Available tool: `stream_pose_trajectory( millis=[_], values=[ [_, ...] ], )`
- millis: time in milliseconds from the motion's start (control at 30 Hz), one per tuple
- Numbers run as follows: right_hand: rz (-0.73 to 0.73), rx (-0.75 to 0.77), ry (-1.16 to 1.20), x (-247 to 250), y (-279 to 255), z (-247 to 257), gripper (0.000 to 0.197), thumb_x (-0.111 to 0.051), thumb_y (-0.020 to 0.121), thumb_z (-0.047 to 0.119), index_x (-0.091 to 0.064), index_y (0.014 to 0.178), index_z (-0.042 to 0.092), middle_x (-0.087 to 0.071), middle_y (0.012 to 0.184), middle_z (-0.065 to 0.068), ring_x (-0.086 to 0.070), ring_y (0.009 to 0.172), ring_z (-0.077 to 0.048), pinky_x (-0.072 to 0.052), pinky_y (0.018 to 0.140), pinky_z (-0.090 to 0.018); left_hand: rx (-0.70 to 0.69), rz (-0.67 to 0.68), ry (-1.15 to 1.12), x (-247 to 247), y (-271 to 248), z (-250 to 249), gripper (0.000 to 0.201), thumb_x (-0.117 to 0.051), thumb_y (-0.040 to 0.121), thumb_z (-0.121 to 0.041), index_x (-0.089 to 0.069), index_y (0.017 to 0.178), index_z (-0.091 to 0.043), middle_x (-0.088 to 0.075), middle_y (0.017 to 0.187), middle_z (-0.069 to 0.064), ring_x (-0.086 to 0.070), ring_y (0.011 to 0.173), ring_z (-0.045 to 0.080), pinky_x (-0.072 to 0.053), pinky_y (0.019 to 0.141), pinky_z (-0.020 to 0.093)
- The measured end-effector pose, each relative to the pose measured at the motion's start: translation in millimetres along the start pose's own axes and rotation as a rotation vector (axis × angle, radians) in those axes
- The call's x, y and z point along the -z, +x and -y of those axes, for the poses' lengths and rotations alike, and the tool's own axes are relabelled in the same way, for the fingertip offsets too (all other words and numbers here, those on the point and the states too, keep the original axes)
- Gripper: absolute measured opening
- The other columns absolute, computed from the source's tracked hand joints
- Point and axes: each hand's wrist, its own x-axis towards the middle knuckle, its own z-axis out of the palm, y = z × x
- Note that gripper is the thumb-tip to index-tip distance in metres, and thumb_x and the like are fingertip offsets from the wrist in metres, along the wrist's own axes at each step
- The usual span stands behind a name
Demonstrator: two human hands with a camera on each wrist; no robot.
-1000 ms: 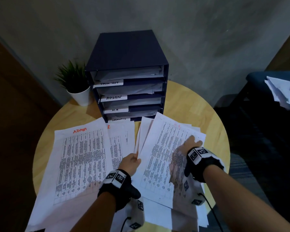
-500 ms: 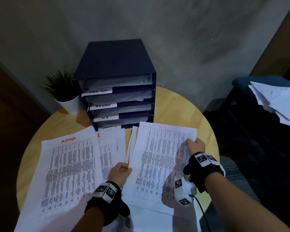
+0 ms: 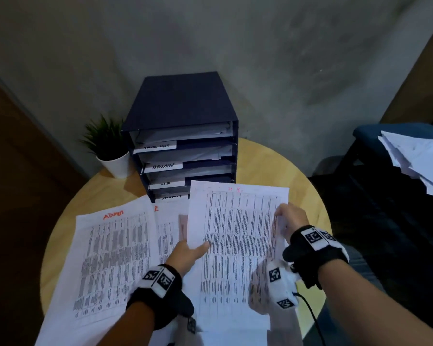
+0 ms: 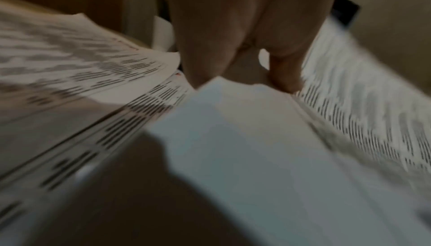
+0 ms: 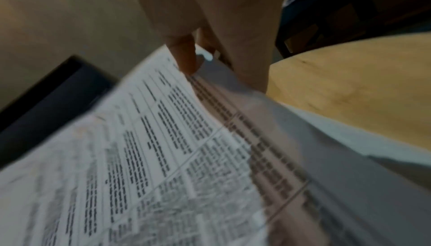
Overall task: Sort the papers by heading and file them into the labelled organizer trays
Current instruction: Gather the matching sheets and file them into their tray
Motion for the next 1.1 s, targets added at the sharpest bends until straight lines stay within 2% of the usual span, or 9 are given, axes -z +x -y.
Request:
stream_pose_trajectory(
  millis=[133, 267, 400, 500, 667, 867, 933, 1033, 1100],
  values=[
    [0.243, -0.021, -0.18, -10, -10, -14, 0.025, -0.048, 0.087, 0.004, -0.054, 0.064, 0.008, -0.045, 0.065, -0.016, -0.04, 0.064, -0.026, -0.031, 0.07, -0.037, 0.079, -0.111, -0.02, 10, -6, 10, 0.056, -0.053, 0.094, -0.029, -0.038, 0.14, 0.0, -0.045, 0.135, -0.001, -0.039, 0.136, 0.026, -0.03, 0.107, 0.031],
    [0.48, -0.045, -0.251, -20, -26, -23, 0.019, -0.051, 0.094, 0.002, -0.061, 0.11, 0.001, -0.06, 0.089, -0.017, -0.051, 0.074, -0.028, -0.04, 0.073, -0.037, 0.111, -0.231, -0.058, 25, -8, 14, 0.067, -0.051, 0.094, -0.035, -0.029, 0.145, 0.003, -0.034, 0.151, 0.014, -0.035, 0.139, 0.031, -0.029, 0.115, 0.037],
    [0.667, -0.085, -0.254, -26, -38, -30, 0.034, -0.05, 0.093, -0.005, -0.056, 0.125, 0.005, -0.063, 0.12, -0.015, -0.059, 0.113, -0.034, -0.042, 0.104, -0.051, 0.126, -0.323, -0.086, 39, -10, 9, 0.059, -0.046, 0.098, -0.027, -0.027, 0.144, 0.005, -0.033, 0.151, 0.017, -0.034, 0.139, 0.033, -0.029, 0.113, 0.038],
    [0.649, -0.071, -0.254, -31, -37, -32, 0.037, -0.049, 0.093, -0.006, -0.053, 0.129, 0.002, -0.059, 0.13, -0.016, -0.054, 0.123, -0.035, -0.036, 0.109, -0.054, 0.146, -0.31, -0.088, 47, -13, 3, 0.066, -0.045, 0.098, -0.029, -0.017, 0.148, 0.003, -0.023, 0.156, 0.016, -0.027, 0.143, 0.033, -0.025, 0.115, 0.039],
    [0.557, 0.024, -0.368, -43, -35, -21, 0.033, -0.048, 0.095, 0.001, -0.054, 0.128, 0.002, -0.066, 0.111, -0.015, -0.063, 0.098, -0.029, -0.05, 0.09, -0.042, 0.155, -0.207, -0.16, 62, -10, 1, 0.059, -0.051, 0.096, -0.028, -0.031, 0.145, -0.003, -0.033, 0.153, 0.011, -0.031, 0.142, 0.03, -0.024, 0.116, 0.04],
    [0.531, 0.09, -0.464, -61, -37, -10, 0.031, -0.046, 0.097, 0.006, -0.052, 0.127, 0.007, -0.056, 0.072, -0.006, -0.049, 0.059, -0.017, -0.039, 0.055, -0.024, 0.141, -0.173, -0.257, 71, -11, 11, 0.061, -0.051, 0.095, -0.028, -0.029, 0.147, -0.006, -0.032, 0.154, 0.009, -0.029, 0.143, 0.029, -0.023, 0.119, 0.046],
    [0.552, 0.075, -0.459, -65, -41, -9, 0.03, -0.045, 0.097, 0.005, -0.052, 0.126, 0.008, -0.057, 0.07, -0.011, -0.051, 0.058, -0.022, -0.042, 0.055, -0.026, 0.157, -0.175, -0.282, 74, -12, 18, 0.057, -0.048, 0.097, -0.024, -0.028, 0.147, -0.005, -0.031, 0.154, 0.009, -0.027, 0.144, 0.029, -0.022, 0.119, 0.044],
    [0.591, 0.084, -0.5, -73, -46, -7, 0.03, -0.046, 0.096, 0.005, -0.053, 0.125, 0.01, -0.067, 0.105, -0.02, -0.063, 0.092, -0.035, -0.048, 0.075, -0.033, 0.179, -0.184, -0.34, 78, -16, 32, 0.055, -0.049, 0.097, -0.02, -0.03, 0.146, -0.004, -0.033, 0.153, 0.01, -0.027, 0.143, 0.03, -0.021, 0.118, 0.044],
    [0.617, 0.092, -0.526, -79, -47, -3, 0.023, -0.046, 0.096, 0.004, -0.056, 0.115, 0.01, -0.065, 0.081, -0.009, -0.058, 0.069, -0.021, -0.044, 0.062, -0.024, 0.189, -0.194, -0.399, 79, -19, 39, 0.055, -0.05, 0.096, -0.02, -0.031, 0.146, -0.005, -0.034, 0.153, 0.01, -0.027, 0.143, 0.03, -0.018, 0.119, 0.048]
  ],
)
